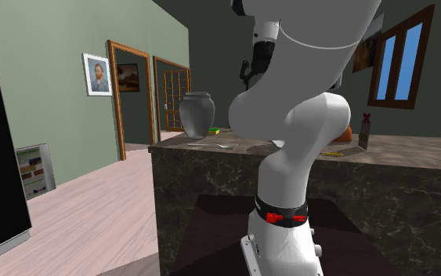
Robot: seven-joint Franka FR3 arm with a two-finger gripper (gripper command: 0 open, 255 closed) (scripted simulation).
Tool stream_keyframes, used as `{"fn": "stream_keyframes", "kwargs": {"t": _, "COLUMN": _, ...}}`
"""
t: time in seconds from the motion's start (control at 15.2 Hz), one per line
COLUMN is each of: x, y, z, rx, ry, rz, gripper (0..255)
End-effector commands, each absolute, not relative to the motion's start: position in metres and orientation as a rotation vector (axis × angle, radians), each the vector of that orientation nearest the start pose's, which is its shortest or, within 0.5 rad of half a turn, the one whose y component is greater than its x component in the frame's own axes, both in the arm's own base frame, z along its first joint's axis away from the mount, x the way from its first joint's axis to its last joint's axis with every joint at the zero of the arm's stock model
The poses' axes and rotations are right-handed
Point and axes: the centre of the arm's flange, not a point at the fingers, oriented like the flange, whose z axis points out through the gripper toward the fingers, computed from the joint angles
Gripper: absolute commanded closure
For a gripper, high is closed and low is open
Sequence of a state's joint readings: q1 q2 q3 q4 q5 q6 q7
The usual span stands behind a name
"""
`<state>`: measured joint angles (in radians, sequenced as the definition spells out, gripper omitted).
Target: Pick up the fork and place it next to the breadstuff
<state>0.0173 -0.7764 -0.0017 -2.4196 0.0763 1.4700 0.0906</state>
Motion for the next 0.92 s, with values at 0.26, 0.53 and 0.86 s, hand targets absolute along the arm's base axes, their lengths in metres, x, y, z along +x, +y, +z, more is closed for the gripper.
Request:
{"fn": "stream_keyframes", "kwargs": {"t": 0.26, "x": 0.325, "y": 0.036, "z": 0.513, "rx": -3.075, "ry": -0.26, "rz": 0.243, "gripper": 0}}
{"fn": "stream_keyframes", "kwargs": {"t": 0.53, "x": 0.351, "y": 0.065, "z": 0.477, "rx": -3.046, "ry": -0.634, "rz": 0.211, "gripper": 0}}
{"fn": "stream_keyframes", "kwargs": {"t": 0.86, "x": 0.373, "y": 0.109, "z": 0.432, "rx": -2.947, "ry": -1.095, "rz": 0.165, "gripper": 0}}
